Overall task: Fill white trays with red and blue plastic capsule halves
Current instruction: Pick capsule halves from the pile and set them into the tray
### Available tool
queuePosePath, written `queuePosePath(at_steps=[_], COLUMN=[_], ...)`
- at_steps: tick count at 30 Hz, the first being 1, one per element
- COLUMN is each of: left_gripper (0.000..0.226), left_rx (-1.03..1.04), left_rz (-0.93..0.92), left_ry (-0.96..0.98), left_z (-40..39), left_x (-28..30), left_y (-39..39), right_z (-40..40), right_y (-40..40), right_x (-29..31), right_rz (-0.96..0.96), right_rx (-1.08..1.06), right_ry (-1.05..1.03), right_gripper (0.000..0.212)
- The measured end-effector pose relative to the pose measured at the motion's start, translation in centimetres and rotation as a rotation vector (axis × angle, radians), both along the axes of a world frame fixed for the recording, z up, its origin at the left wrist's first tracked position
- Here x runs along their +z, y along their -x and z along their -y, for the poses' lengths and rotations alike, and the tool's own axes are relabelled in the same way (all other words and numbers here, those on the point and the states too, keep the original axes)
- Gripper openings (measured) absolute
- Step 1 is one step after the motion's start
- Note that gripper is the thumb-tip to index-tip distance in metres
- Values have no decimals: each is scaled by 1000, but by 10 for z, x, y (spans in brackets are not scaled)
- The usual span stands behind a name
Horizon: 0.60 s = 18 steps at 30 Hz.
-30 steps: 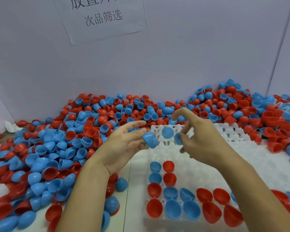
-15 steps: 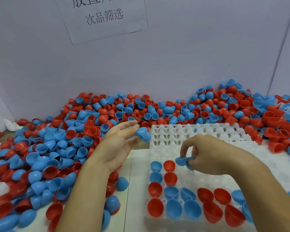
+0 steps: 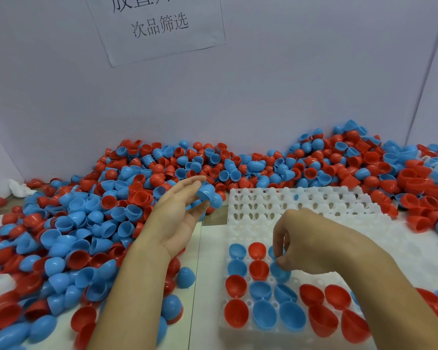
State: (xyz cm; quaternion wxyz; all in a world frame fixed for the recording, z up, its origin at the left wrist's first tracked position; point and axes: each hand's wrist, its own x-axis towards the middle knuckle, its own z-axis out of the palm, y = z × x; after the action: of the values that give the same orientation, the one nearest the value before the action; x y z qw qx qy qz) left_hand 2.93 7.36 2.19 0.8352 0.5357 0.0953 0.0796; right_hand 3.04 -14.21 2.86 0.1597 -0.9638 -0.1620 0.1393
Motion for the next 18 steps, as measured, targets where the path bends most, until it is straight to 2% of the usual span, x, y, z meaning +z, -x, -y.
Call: queuePosePath(at_steps=[9, 14, 18], left_gripper=[18, 24, 26], left_rx=[134, 51, -39], left_rz=[-47, -32, 18], left_ry=[145, 185, 265], left_z=[1, 7, 18], left_x=[-3, -2, 0], left_y=[-6, -3, -1], right_z=[15, 8, -25], right_y=[-7, -10, -2], right_x=[-2, 3, -3], right_rz=[-27, 201, 225], right_rx=[38, 73, 178], right_ry=[-46, -481, -636], right_gripper=[11, 5, 18])
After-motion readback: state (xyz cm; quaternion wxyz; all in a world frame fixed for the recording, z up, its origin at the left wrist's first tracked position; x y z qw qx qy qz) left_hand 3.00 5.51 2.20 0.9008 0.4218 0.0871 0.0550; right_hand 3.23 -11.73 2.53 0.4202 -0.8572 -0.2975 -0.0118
